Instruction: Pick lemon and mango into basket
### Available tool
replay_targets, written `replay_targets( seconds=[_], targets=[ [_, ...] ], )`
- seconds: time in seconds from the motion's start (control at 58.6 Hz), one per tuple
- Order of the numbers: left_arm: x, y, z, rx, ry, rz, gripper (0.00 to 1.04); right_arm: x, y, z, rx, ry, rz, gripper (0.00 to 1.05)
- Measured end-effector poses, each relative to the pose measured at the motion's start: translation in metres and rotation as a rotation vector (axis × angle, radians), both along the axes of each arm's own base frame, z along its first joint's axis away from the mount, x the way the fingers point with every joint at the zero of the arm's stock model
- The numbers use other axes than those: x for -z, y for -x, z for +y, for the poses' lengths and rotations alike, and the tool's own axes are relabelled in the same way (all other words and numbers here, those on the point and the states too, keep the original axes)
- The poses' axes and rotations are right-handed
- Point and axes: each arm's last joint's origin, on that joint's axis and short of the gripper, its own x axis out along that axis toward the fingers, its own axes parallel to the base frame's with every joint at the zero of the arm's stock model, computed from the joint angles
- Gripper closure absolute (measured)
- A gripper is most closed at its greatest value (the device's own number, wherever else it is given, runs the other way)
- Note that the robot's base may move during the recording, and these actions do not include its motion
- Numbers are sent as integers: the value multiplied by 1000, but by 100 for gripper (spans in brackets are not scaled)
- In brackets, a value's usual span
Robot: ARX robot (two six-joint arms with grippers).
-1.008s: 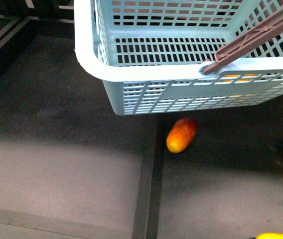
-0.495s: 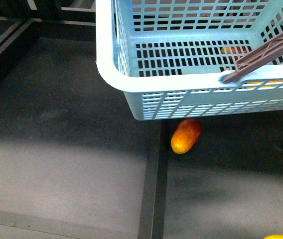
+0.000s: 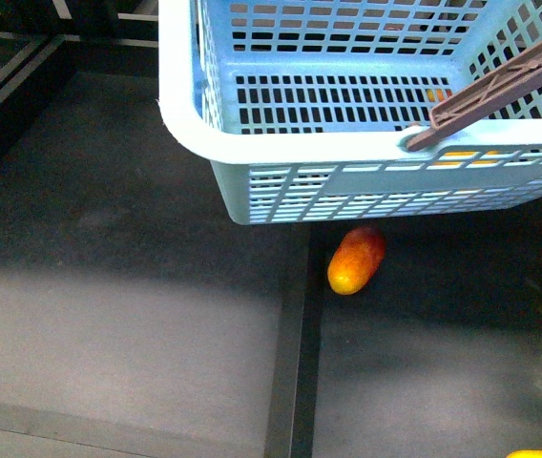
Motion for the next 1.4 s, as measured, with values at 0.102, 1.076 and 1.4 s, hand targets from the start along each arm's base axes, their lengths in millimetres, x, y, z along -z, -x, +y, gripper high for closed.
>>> replay_targets(
  seconds=[0.102,1.076,1.4],
  targets=[
    [0,0,0,0,0,0,100,23,-11,4,-8,12,33,9],
    [0,0,0,0,-1,-1,100,115,-71,25,55,-177,94,25],
    [0,0,0,-2,-2,-2,100,93,-40,0,180,-256,64,41]
  ],
)
